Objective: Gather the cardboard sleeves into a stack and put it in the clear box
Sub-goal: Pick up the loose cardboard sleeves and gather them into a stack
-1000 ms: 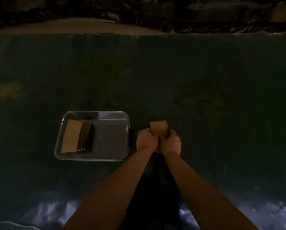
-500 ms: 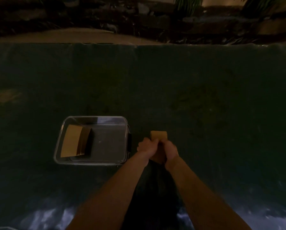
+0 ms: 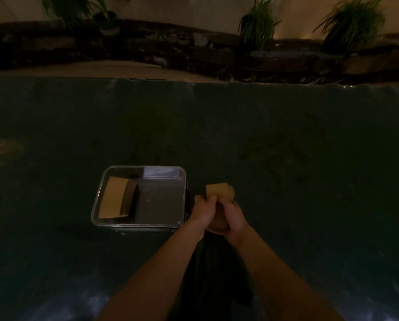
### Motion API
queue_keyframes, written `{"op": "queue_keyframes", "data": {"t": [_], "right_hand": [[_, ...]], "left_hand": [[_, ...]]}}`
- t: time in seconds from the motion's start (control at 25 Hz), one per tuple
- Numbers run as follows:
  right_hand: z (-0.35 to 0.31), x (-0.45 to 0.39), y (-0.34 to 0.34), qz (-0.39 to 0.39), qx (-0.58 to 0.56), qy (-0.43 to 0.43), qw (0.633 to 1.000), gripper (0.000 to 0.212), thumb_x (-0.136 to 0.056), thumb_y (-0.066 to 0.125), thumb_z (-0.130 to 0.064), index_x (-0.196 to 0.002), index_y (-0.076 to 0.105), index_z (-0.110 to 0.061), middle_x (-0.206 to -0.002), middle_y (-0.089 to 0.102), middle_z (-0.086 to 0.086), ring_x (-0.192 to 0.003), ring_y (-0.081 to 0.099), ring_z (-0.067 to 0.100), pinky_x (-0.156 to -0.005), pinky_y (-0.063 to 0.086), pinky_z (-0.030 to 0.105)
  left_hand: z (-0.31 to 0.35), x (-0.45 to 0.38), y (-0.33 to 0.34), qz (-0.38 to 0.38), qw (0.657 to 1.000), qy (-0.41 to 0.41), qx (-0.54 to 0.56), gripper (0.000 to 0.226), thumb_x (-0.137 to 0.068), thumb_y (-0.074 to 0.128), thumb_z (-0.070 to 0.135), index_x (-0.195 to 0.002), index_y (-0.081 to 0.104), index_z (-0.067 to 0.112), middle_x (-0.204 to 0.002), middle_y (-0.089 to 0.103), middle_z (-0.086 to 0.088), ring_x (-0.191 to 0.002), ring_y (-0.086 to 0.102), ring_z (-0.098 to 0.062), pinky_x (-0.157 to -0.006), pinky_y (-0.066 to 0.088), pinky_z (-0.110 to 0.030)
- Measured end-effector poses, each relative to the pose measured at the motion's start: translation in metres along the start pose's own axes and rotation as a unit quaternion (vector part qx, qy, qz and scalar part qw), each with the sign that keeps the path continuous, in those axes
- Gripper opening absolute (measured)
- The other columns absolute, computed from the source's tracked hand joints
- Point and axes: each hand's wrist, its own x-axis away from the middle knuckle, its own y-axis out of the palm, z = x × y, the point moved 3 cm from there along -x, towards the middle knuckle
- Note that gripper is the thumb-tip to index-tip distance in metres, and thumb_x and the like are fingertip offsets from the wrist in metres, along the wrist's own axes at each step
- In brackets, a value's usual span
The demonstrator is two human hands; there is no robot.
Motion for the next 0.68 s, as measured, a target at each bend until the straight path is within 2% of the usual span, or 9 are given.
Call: {"op": "queue_keyframes", "data": {"t": [0.08, 0.16, 0.24, 0.36, 0.44, 0.52, 0.6, 0.68], "right_hand": [[0.000, 0.010, 0.003, -0.040, 0.012, -0.024, 0.999, 0.050, -0.085, 0.066, -0.028, -0.129, 0.045, -0.036, -0.121, 0.057, 0.012, -0.111, 0.058, 0.035, -0.095, 0.050, 0.059], [0.002, 0.021, 0.002, -0.081, 0.031, -0.046, 0.995, 0.047, -0.082, 0.069, -0.024, -0.120, 0.049, -0.043, -0.121, 0.059, 0.011, -0.109, 0.061, 0.034, -0.086, 0.055, 0.054], [0.011, 0.031, 0.002, -0.092, 0.074, -0.086, 0.989, 0.052, -0.078, 0.069, -0.022, -0.120, 0.050, -0.045, -0.121, 0.061, 0.007, -0.108, 0.062, 0.029, -0.078, 0.056, 0.046], [0.039, 0.041, 0.002, -0.065, 0.115, -0.147, 0.980, 0.055, -0.071, 0.068, -0.020, -0.115, 0.054, -0.049, -0.118, 0.065, 0.000, -0.106, 0.063, 0.021, -0.077, 0.055, 0.038], [0.062, 0.046, 0.001, -0.038, 0.133, -0.188, 0.972, 0.053, -0.071, 0.069, -0.020, -0.113, 0.054, -0.049, -0.119, 0.067, -0.002, -0.110, 0.063, 0.021, -0.090, 0.053, 0.044], [0.083, 0.055, 0.003, -0.019, 0.166, -0.216, 0.962, 0.052, -0.074, 0.073, -0.021, -0.114, 0.052, -0.046, -0.119, 0.067, -0.007, -0.112, 0.062, 0.016, -0.095, 0.049, 0.041], [0.100, 0.064, 0.008, -0.018, 0.191, -0.237, 0.952, 0.051, -0.077, 0.075, -0.017, -0.114, 0.051, -0.044, -0.116, 0.067, -0.012, -0.109, 0.064, 0.006, -0.095, 0.050, 0.034], [0.112, 0.074, 0.012, -0.013, 0.201, -0.254, 0.946, 0.051, -0.078, 0.076, -0.013, -0.113, 0.051, -0.041, -0.112, 0.070, -0.014, -0.102, 0.066, -0.003, -0.089, 0.052, 0.024]], "left_hand": [[0.000, 0.012, -0.011, -0.034, 0.998, 0.054, 0.017, 0.050, -0.098, 0.040, 0.043, -0.142, 0.027, 0.025, -0.127, 0.052, -0.005, -0.101, 0.054, -0.017, -0.082, 0.046, -0.037], [-0.010, 0.021, -0.021, -0.055, 0.991, 0.118, -0.006, 0.052, -0.098, 0.040, 0.042, -0.146, 0.022, 0.034, -0.132, 0.049, -0.002, -0.108, 0.054, -0.016, -0.092, 0.048, -0.042], [-0.027, 0.029, -0.029, -0.084, 0.983, 0.161, -0.022, 0.056, -0.095, 0.041, 0.040, -0.147, 0.021, 0.043, -0.136, 0.046, 0.002, -0.115, 0.051, -0.014, -0.103, 0.043, -0.045], [-0.054, 0.035, -0.039, -0.109, 0.973, 0.203, -0.031, 0.055, -0.088, 0.044, 0.038, -0.140, 0.030, 0.046, -0.135, 0.047, 0.010, -0.117, 0.048, -0.004, -0.104, 0.040, -0.038], [-0.069, 0.041, -0.042, -0.128, 0.971, 0.200, -0.032, 0.052, -0.090, 0.045, 0.032, -0.136, 0.028, 0.050, -0.128, 0.049, 0.018, -0.113, 0.050, 0.005, -0.095, 0.041, -0.026], [-0.086, 0.050, -0.047, -0.131, 0.974, 0.184, -0.030, 0.049, -0.095, 0.043, 0.023, -0.130, 0.029, 0.054, -0.122, 0.052, 0.023, -0.104, 0.055, 0.012, -0.085, 0.042, -0.019], [-0.103, 0.056, -0.054, -0.124, 0.973, 0.190, -0.030, 0.051, -0.096, 0.042, 0.016, -0.123, 0.034, 0.058, -0.121, 0.055, 0.021, -0.103, 0.057, 0.013, -0.086, 0.043, -0.020], [-0.114, 0.062, -0.061, -0.119, 0.974, 0.194, -0.021, 0.054, -0.094, 0.042, 0.012, -0.125, 0.037, 0.055, -0.123, 0.058, 0.017, -0.112, 0.057, 0.004, -0.094, 0.043, -0.024]]}}
